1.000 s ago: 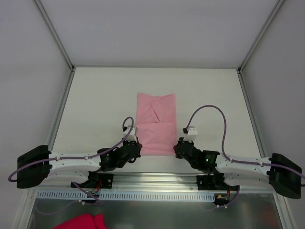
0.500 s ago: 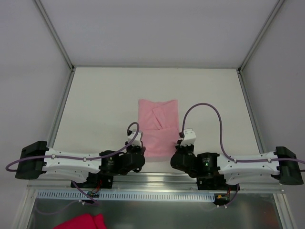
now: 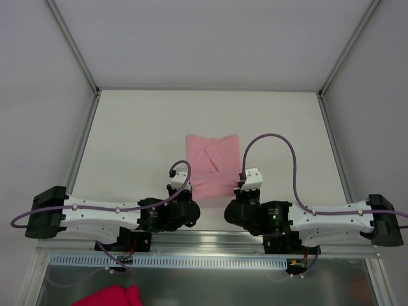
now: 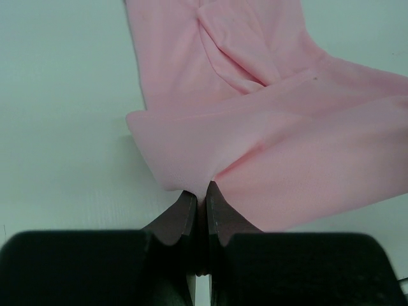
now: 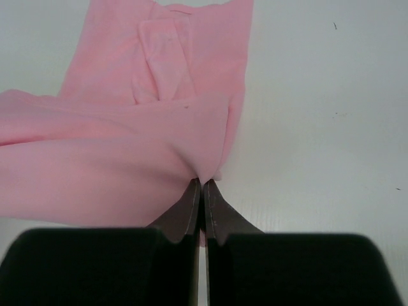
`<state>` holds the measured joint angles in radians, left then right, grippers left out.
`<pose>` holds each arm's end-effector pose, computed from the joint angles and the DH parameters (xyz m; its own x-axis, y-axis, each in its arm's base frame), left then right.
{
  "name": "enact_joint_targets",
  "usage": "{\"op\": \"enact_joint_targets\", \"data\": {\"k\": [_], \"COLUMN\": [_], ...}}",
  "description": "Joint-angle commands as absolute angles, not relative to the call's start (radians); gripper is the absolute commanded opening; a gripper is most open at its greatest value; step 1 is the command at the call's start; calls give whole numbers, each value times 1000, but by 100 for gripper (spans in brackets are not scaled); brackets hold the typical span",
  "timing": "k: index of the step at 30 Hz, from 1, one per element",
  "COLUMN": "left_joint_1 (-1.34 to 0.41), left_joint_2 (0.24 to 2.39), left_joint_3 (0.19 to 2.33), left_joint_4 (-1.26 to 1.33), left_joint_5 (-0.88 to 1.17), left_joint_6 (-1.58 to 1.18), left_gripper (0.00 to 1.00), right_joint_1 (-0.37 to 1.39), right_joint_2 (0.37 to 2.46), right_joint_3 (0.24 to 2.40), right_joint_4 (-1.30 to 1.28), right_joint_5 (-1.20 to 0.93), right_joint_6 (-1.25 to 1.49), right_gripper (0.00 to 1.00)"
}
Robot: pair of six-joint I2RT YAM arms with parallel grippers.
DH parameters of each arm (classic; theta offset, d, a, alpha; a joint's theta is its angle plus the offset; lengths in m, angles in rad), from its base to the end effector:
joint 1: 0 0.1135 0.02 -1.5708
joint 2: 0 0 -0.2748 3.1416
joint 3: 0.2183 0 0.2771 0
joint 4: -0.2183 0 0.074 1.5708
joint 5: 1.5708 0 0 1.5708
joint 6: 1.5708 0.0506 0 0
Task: Fold and stack the t-shirts
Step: Fold the long partially folded tshirt into a neat square
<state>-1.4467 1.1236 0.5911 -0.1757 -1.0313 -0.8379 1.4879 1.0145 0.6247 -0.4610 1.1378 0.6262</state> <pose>0.0729 -0.2334 0.2106 -0.3728 -0.0960 -0.9229 0.2272 0.9549 -0.1911 0.0632 0.2062 0.2280 -0.2665 -0.2371 -0.9342 -0.2622 0.9506 -0.1665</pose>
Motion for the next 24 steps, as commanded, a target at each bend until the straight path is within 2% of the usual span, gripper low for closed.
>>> {"op": "enact_joint_targets", "data": {"k": [1,9,24], "left_joint_1": [-1444,-1427,-1187], "left_joint_2": [1082,1078,1204], "left_joint_3": [621,640,686], "left_joint_4": [-203,-155,109], "left_joint_5": [-1121,-1129,-940], "left_joint_6": [-830,-761,-537], "left_gripper": [0,0,0], "right_joint_1": [1468,1394,1169], "right_joint_2": [1015,1018,1075], "right_joint_3": [689,692,726], "right_joint_4": [-453,-295,-144], "right_joint_5": [1247,1171,951], "right_joint_6": [585,436,252], "right_gripper": [1,1,1]}}
